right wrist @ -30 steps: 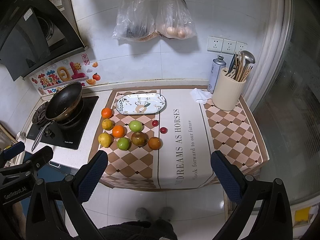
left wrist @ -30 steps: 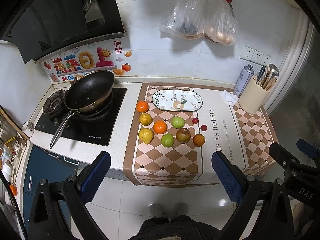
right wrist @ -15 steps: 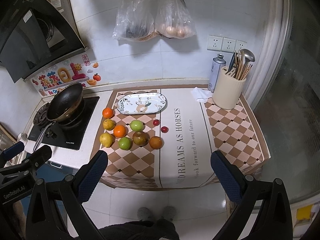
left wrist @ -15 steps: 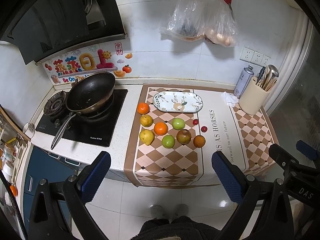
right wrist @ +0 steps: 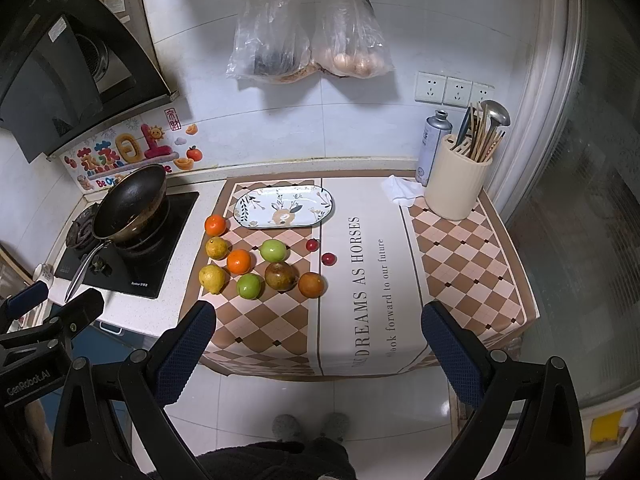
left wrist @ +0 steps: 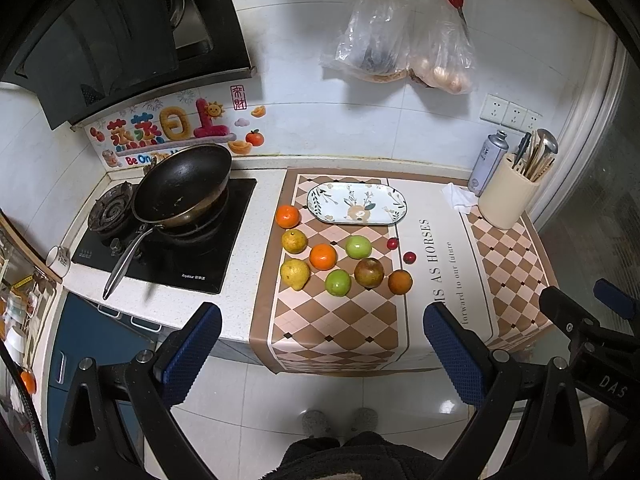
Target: Organize fruits
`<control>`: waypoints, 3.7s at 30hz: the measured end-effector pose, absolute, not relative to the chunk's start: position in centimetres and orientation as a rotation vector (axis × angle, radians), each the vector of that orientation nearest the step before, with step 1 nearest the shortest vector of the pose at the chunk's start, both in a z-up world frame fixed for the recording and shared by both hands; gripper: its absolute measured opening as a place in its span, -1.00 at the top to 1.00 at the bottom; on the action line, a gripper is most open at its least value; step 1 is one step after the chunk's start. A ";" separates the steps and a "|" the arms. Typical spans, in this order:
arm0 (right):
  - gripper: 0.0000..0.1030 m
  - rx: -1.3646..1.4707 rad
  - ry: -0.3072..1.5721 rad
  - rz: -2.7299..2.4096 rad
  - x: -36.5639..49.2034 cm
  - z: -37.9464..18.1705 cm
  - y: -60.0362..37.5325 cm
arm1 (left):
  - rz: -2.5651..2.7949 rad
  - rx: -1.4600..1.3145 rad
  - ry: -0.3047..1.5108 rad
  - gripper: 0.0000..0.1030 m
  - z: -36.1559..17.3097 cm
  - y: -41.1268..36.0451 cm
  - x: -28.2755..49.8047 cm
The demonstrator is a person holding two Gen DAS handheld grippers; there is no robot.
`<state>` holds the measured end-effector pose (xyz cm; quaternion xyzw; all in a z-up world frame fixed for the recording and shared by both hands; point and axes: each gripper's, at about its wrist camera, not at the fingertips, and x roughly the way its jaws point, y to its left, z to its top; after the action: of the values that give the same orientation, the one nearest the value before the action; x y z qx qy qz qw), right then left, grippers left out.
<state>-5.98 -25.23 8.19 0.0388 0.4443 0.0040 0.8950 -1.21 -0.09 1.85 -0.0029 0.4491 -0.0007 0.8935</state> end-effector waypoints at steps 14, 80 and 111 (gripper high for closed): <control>-1.00 0.188 0.897 0.019 -5.0 7.7 -25.4 | 0.066 0.027 0.854 -1.00 0.9 2.5 0.7; -0.30 0.053 1.521 0.466 29.1 -28.4 -16.2 | 0.012 -0.357 1.407 -0.17 -20.5 4.4 27.5; -0.31 0.035 1.500 0.259 51.4 -33.8 -16.0 | -0.095 -0.380 1.700 -0.19 -32.5 -2.4 50.9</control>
<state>51.42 -15.95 -33.77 0.0160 0.6797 0.1174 0.7239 50.85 -2.37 -32.46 -0.1668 0.7462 -0.0418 0.6431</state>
